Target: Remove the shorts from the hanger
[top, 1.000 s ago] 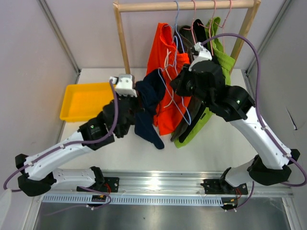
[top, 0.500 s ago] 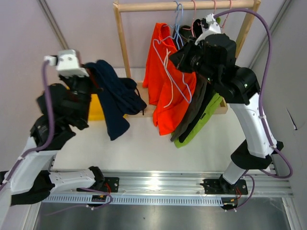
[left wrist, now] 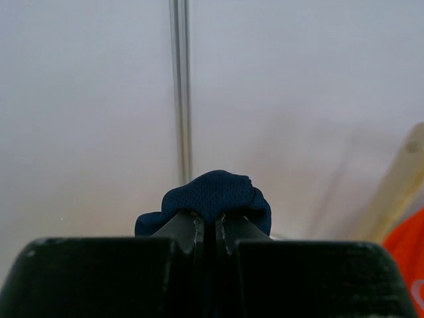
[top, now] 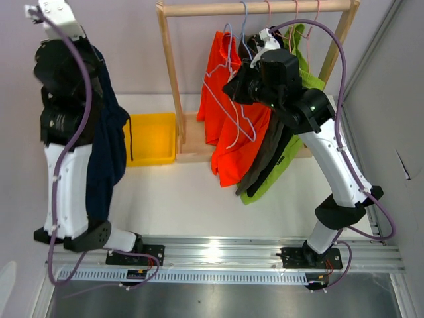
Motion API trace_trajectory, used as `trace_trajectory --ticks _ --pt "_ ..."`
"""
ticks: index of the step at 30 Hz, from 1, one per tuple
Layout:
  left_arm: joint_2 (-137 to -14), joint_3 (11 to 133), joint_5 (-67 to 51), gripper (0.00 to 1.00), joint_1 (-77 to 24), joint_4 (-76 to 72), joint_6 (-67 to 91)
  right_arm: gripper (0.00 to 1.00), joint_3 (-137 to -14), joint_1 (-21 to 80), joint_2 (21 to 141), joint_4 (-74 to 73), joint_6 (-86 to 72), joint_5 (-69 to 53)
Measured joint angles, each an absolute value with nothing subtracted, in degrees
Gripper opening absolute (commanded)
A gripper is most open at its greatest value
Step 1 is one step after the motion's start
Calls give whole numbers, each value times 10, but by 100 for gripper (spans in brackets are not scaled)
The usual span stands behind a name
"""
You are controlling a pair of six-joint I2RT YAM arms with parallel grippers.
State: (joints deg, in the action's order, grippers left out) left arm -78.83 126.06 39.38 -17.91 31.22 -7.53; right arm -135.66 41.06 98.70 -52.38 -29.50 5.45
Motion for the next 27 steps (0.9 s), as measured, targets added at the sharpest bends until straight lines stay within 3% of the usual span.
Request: trace_trajectory --ticks 7,13,19,27 --pt "-937 1272 250 0 -26 351 -5 0 -1323 406 985 -513 -282 41" --pt "-1043 1366 186 0 3 386 24 0 -1317 406 984 -512 -272 33" --pt "-1040 1405 163 0 11 366 37 0 -1315 406 984 -510 -265 31" --pt "-903 1004 170 0 18 212 58 0 -1312 405 993 -500 -263 22"
